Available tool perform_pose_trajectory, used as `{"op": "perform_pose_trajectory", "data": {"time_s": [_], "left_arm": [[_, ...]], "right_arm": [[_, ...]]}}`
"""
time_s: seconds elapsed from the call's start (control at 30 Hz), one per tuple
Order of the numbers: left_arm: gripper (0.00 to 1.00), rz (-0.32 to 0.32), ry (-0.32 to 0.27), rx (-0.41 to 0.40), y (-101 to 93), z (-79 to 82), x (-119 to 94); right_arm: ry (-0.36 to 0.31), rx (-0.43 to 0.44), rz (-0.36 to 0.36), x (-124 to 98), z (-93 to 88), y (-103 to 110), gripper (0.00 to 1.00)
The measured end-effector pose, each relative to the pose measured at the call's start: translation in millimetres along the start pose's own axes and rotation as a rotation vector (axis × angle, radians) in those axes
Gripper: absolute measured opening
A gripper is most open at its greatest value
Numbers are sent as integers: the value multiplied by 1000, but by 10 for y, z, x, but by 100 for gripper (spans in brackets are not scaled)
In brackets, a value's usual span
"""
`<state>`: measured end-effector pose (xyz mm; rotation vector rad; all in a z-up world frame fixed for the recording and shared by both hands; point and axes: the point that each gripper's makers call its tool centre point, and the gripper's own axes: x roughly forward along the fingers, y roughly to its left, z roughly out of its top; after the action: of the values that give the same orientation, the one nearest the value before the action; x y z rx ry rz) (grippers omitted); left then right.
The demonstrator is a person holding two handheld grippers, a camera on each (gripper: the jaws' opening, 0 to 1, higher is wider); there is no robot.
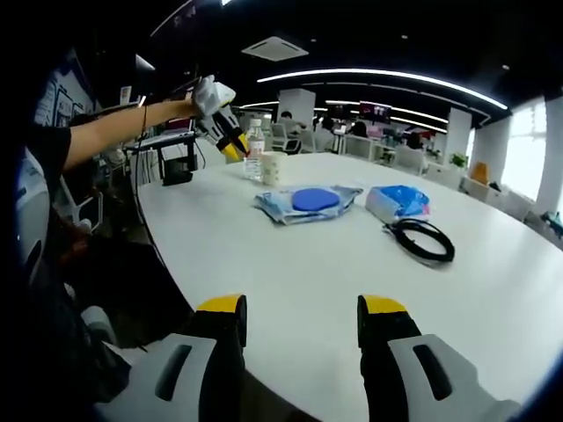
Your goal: Arrange the tabletop items into an orderly group along one side of the table until the central work area is clear of visible clutter.
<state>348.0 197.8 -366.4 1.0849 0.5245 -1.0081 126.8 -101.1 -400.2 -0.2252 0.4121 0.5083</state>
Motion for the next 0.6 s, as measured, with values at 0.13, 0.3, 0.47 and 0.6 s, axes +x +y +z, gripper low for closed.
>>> {"op": "perform_pose_trajectory", "data": {"time_s": [0.13,0.3,0.47,0.6], "left_arm": [[16,-5,-6,4,-75,18,11],[16,-8,-24,3,-143,42,23],[16,-12,-29,2,-206,49,29],[16,-19,-43,-7,-252,78,28]], "right_arm": [[0,-5,5,10,21,-1,48],[-5,-10,6,14,54,-22,48],[-8,-15,7,8,79,-40,48],[-11,-17,7,4,89,-50,48]]}}
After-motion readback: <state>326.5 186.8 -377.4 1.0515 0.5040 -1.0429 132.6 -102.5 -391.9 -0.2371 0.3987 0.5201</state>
